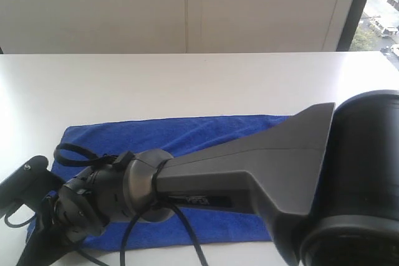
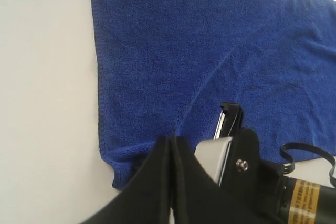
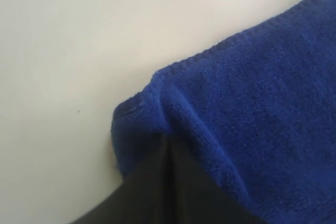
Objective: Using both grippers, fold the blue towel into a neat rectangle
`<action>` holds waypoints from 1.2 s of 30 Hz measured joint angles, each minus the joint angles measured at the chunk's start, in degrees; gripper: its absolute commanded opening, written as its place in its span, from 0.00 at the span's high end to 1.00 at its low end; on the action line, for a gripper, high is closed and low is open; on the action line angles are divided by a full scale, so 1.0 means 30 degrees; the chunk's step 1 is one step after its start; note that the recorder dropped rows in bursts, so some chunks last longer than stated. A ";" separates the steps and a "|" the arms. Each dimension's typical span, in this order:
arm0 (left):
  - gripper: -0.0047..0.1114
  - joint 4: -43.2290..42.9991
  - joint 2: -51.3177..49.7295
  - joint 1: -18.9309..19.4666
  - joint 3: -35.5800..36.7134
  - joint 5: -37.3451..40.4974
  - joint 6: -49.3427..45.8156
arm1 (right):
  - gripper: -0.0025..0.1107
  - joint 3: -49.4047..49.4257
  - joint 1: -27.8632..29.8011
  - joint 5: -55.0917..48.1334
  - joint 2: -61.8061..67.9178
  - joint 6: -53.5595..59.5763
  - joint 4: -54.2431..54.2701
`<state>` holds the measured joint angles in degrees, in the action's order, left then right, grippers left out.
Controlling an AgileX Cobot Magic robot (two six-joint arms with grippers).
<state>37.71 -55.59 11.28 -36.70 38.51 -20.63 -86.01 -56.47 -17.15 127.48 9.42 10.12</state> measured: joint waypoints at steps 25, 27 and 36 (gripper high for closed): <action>0.96 0.0074 0.0000 0.0000 0.0000 -0.0069 0.0000 | 0.98 0.0108 -0.0790 0.0916 -0.0246 -0.0123 -0.0072; 0.96 0.0074 0.0000 0.0000 0.0000 -0.0069 0.0000 | 0.98 0.0108 -0.0790 0.0916 -0.0109 -0.0123 -0.0072; 0.96 0.0074 0.0000 0.0000 0.0000 -0.0069 0.0000 | 0.98 0.0108 -0.1010 0.1061 -0.0026 -0.0158 0.0643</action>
<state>37.94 -55.59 11.28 -36.70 38.31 -20.63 -85.69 -59.50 -13.97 127.41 8.94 12.05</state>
